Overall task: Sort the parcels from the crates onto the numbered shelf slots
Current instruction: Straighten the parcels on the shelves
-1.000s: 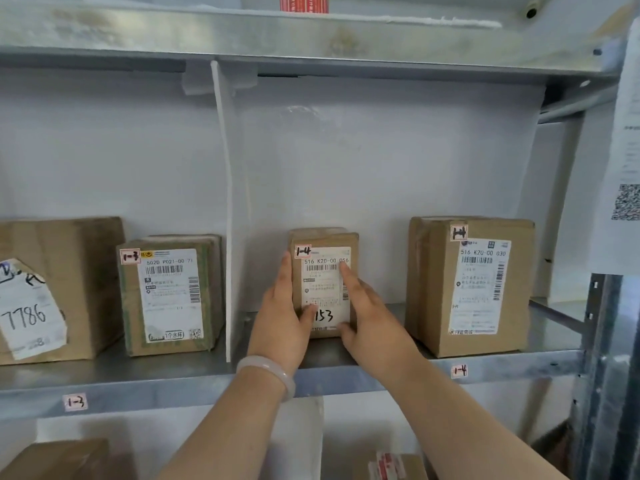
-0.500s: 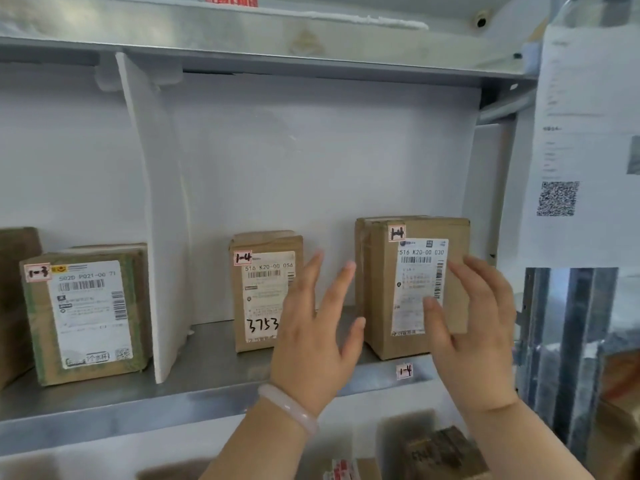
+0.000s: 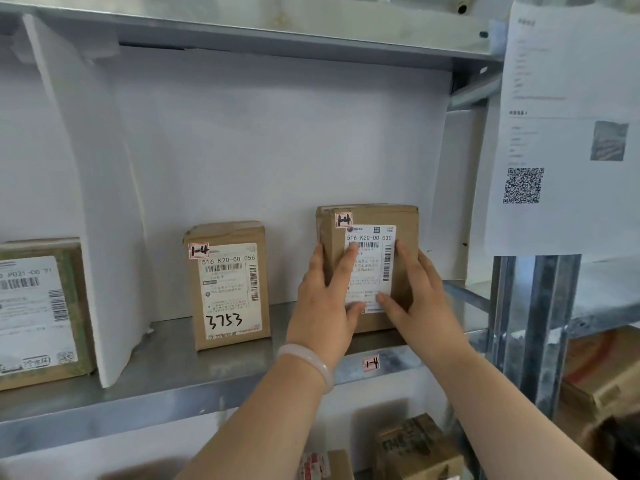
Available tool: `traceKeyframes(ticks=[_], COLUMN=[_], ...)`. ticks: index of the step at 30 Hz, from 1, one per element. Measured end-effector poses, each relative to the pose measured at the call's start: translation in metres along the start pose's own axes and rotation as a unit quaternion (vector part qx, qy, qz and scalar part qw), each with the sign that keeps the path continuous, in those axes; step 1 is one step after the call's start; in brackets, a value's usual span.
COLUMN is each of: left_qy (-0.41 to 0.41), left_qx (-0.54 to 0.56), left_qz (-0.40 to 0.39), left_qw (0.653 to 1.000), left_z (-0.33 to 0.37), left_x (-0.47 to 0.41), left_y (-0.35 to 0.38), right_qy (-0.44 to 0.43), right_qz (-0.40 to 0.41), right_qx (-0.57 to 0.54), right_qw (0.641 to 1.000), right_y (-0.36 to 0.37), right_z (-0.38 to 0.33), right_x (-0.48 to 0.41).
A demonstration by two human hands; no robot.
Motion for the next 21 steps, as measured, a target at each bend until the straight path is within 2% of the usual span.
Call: traceKeyframes(ticks=[7,13,18,21], left_qy=[-0.027,-0.034,0.049,0.090], left_qx=[0.010,-0.081,-0.095,-0.075], left_qz=[-0.024,0.006,0.071,0.045], left_qw=[0.999,0.996,0.992,0.992], left_z=[-0.011,-0.008,0.007,0.008], left_x=[-0.003,0.028,0.090,0.135], left_y=[0.005,-0.016,-0.036,-0.024], right_qy=[-0.003,0.005,-0.062,-0.060], right_qz=[-0.008,0.024,0.063,0.020], right_qx=[0.004,0.053,0.057,0.061], right_qw=[1.000,0.998,0.994,0.996], right_y=[0.010,-0.003,-0.003,0.026], right_z=[0.003,-0.008,-0.034,-0.040], right_x=[-0.009,0.019,0.086,0.132])
Point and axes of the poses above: each hand's wrist, its own x-axis away from the middle knuckle, its own y-axis out of the palm, z = x × y, the point moved 10 cm from there along -x, towards the middle knuckle, and after that the axes turned 14 degrees about -z, right-handed, at the moved point
